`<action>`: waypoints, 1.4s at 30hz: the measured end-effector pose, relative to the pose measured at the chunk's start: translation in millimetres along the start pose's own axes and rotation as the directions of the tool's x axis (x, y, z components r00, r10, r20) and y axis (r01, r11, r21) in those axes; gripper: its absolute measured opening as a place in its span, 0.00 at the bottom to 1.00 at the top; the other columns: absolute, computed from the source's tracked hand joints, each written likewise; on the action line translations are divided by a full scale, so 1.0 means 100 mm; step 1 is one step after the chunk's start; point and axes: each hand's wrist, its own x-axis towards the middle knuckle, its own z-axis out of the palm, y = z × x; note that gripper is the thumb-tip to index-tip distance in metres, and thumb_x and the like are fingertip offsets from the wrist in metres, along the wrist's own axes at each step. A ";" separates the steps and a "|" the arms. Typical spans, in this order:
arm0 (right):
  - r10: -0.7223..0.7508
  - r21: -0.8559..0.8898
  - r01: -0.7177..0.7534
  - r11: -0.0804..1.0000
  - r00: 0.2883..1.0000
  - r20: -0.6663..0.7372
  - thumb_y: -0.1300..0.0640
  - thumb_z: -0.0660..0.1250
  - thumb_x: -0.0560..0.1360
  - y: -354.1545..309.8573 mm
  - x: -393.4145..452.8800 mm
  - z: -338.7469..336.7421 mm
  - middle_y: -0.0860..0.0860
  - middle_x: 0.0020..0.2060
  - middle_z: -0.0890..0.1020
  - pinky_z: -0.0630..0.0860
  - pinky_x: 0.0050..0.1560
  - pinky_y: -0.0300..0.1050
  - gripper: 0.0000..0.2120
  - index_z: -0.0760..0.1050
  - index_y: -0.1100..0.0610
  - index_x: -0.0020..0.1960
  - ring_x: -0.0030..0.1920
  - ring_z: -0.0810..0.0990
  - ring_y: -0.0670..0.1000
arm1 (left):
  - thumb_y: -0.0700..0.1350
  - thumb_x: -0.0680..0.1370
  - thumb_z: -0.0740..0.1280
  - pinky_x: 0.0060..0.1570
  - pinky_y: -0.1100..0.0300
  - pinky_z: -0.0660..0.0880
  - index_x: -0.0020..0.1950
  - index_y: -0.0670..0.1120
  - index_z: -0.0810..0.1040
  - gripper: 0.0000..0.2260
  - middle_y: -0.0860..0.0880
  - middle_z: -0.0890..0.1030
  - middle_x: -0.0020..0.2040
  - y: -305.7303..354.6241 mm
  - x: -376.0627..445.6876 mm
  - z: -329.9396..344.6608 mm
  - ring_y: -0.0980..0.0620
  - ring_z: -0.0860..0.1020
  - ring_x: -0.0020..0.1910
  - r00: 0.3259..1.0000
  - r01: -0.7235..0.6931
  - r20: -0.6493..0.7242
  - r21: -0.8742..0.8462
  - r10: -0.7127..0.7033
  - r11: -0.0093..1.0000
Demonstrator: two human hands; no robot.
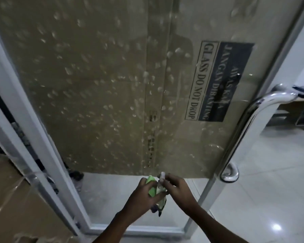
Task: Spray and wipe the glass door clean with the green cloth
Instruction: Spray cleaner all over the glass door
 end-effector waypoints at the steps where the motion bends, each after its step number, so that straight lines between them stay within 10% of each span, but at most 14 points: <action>1: -0.020 0.007 0.020 1.000 1.000 0.004 0.53 0.66 0.82 -0.13 -0.03 -0.02 0.46 0.42 0.86 0.78 0.47 0.42 0.09 0.85 0.47 0.48 0.44 0.83 0.43 | 0.75 0.68 0.65 0.54 0.57 0.77 0.55 0.62 0.78 0.24 0.59 0.71 0.54 0.09 0.00 -0.05 0.64 0.77 0.50 1.000 -0.018 -0.012 -0.013 0.018 1.000; 11: -0.131 0.256 0.143 0.956 0.989 -0.066 0.53 0.69 0.80 -0.82 -0.08 -0.33 0.54 0.50 0.85 0.81 0.51 0.50 0.08 0.79 0.50 0.59 0.54 0.84 0.57 | 0.68 0.69 0.71 0.49 0.59 0.78 0.46 0.59 0.79 0.15 0.58 0.74 0.50 0.88 0.10 -0.51 0.63 0.78 0.48 0.989 -0.136 -0.072 -0.047 0.132 0.990; 17: -0.271 0.047 0.272 0.961 0.962 -0.026 0.56 0.66 0.82 -1.16 -0.05 -0.42 0.43 0.55 0.83 0.78 0.49 0.34 0.16 0.73 0.48 0.69 0.54 0.82 0.38 | 0.62 0.73 0.70 0.48 0.57 0.81 0.46 0.65 0.81 0.05 0.57 0.75 0.51 1.23 0.17 -0.66 0.60 0.80 0.48 0.973 -0.198 -0.151 -0.135 0.177 0.971; 24: -0.383 0.092 0.393 0.915 0.917 -0.114 0.56 0.65 0.83 -1.59 0.14 -0.57 0.50 0.47 0.85 0.84 0.44 0.48 0.07 0.78 0.51 0.60 0.47 0.85 0.50 | 0.67 0.69 0.71 0.44 0.67 0.75 0.48 0.58 0.83 0.16 0.54 0.76 0.51 1.52 0.22 -1.01 0.62 0.79 0.49 0.933 -0.270 -0.267 -0.082 0.240 0.959; 28: -0.458 0.092 0.479 0.873 0.870 -0.182 0.53 0.64 0.83 -1.90 0.19 -0.68 0.51 0.42 0.82 0.81 0.42 0.44 0.06 0.76 0.47 0.59 0.41 0.82 0.49 | 0.49 0.80 0.68 0.48 0.66 0.74 0.50 0.55 0.83 0.04 0.55 0.77 0.50 1.73 0.29 -1.34 0.61 0.78 0.52 0.878 -0.349 -0.353 -0.010 0.323 0.937; 38: -0.578 -0.025 0.592 0.805 0.775 -0.254 0.52 0.61 0.84 -3.13 0.50 -0.85 0.57 0.39 0.77 0.75 0.35 0.43 0.05 0.73 0.52 0.58 0.36 0.75 0.50 | 0.46 0.80 0.66 0.56 0.55 0.80 0.69 0.62 0.73 0.19 0.53 0.79 0.62 2.53 0.59 -2.46 0.53 0.81 0.55 0.745 -0.592 -0.224 0.211 0.628 0.778; 42: -0.551 -0.005 0.593 0.805 0.745 -0.376 0.44 0.60 0.83 -3.64 0.67 -0.78 0.51 0.34 0.73 0.70 0.28 0.43 0.19 0.71 0.62 0.52 0.29 0.71 0.46 | 0.48 0.80 0.66 0.62 0.51 0.78 0.76 0.63 0.63 0.27 0.53 0.73 0.73 2.76 0.67 -2.88 0.47 0.81 0.57 0.706 -0.638 -0.125 0.316 0.697 0.702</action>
